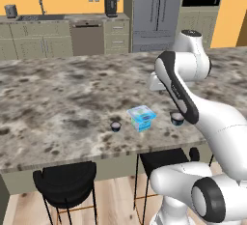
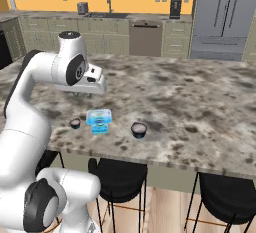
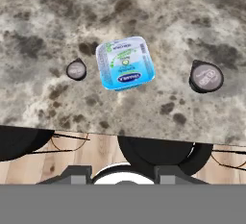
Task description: Stack the yogurt containers by placing the smaller containers on top of the larger containers.
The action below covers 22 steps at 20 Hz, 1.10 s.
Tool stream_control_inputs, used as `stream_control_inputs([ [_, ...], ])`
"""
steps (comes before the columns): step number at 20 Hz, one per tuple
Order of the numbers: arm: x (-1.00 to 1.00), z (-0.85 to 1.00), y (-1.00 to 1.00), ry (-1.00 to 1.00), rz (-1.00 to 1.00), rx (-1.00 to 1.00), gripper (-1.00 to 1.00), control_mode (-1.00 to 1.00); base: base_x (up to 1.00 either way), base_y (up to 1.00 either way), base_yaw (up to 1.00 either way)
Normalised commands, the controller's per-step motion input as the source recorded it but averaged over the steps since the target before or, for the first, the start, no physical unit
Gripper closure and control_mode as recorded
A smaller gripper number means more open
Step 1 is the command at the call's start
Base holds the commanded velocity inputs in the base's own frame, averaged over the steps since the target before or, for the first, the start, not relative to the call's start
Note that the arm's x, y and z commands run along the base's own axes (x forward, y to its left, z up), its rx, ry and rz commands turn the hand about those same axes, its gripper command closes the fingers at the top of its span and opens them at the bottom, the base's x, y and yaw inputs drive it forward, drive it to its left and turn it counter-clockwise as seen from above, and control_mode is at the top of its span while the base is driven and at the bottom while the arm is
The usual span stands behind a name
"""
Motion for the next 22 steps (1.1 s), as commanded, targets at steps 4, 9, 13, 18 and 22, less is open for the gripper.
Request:
stream_control_inputs([
  [4, -0.10, 0.00, -0.01, -0.02, 0.00, 0.00, -1.00, -1.00, 0.00, 0.00, 0.00],
  [9, -0.29, 0.00, -0.17, -0.02, 0.00, 0.01, -1.00, -1.00, 0.00, 0.00, 0.00],
  [13, -0.27, -0.02, -0.24, 0.00, -0.02, 0.05, -1.00, -1.00, 0.00, 0.00, 0.00],
  [18, -0.21, -0.09, -0.28, 0.00, -0.02, 0.05, -1.00, -1.00, 0.00, 0.00, 0.00],
  [22, -0.10, -0.07, -0.22, 0.00, -0.01, 0.05, -1.00, -1.00, 0.00, 0.00, 0.00],
])
